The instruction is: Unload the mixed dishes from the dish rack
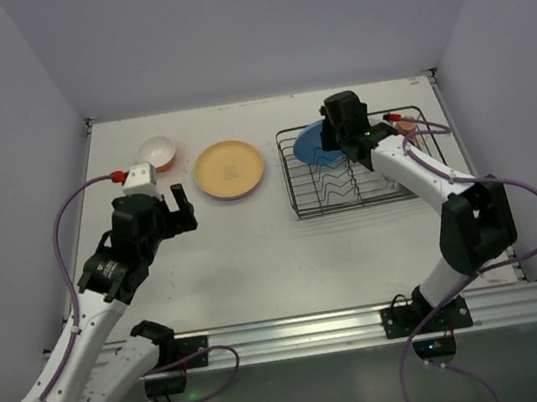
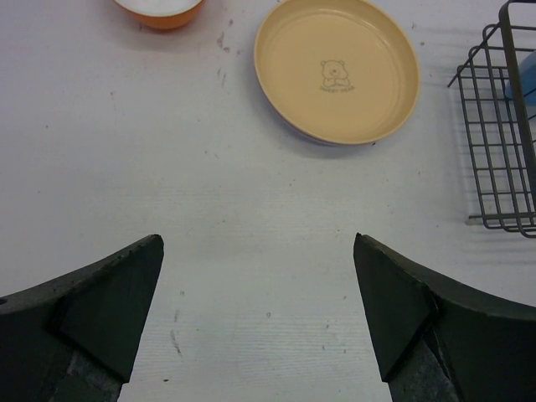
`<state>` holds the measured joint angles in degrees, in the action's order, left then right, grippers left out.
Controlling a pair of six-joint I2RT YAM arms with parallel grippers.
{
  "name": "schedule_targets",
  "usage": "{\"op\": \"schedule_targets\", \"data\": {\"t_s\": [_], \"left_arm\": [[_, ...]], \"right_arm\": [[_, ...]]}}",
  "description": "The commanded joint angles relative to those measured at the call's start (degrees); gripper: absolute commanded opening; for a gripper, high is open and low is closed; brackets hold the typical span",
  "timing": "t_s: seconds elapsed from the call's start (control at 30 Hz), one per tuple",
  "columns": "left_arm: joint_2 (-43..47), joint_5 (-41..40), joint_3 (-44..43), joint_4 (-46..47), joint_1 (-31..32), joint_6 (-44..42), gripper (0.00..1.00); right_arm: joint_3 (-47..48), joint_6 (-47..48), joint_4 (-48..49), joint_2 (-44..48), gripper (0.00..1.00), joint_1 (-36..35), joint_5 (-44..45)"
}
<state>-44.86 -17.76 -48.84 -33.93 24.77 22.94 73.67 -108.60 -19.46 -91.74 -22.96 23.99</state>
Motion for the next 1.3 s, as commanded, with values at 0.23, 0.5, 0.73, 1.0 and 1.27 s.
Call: {"op": "schedule_targets", "data": {"t_s": [0.23, 0.5, 0.73, 1.0, 1.27], "left_arm": [[0.13, 1.76, 0.50, 2.64, -0.08, -1.58, 1.00], [-0.05, 2.47, 0.59, 2.82, -0.08, -1.76, 1.00], [0.30, 2.46, 0.68, 3.00, -0.08, -1.76, 1.00], [0.30, 2.55, 0.76, 3.00, -0.17, -1.85, 1.00], [0.30, 2.47, 0.76, 3.00, -0.08, -1.85, 1.00]], "right_arm": [[-0.19, -3.80, 8.39, -3.79, 0.16, 0.20, 6.68], [-1.34, -9.44, 10.32, -4.14, 0.00, 0.20, 7.21], [-0.71, -6.89, 11.72, -4.23, 0.00, 0.20, 7.21], [-1.86, 0.04, 18.76, -1.51, 0.00, 0.46, 8.45], [-4.41, 9.89, 25.00, 2.97, 0.00, 0.72, 7.30]]}}
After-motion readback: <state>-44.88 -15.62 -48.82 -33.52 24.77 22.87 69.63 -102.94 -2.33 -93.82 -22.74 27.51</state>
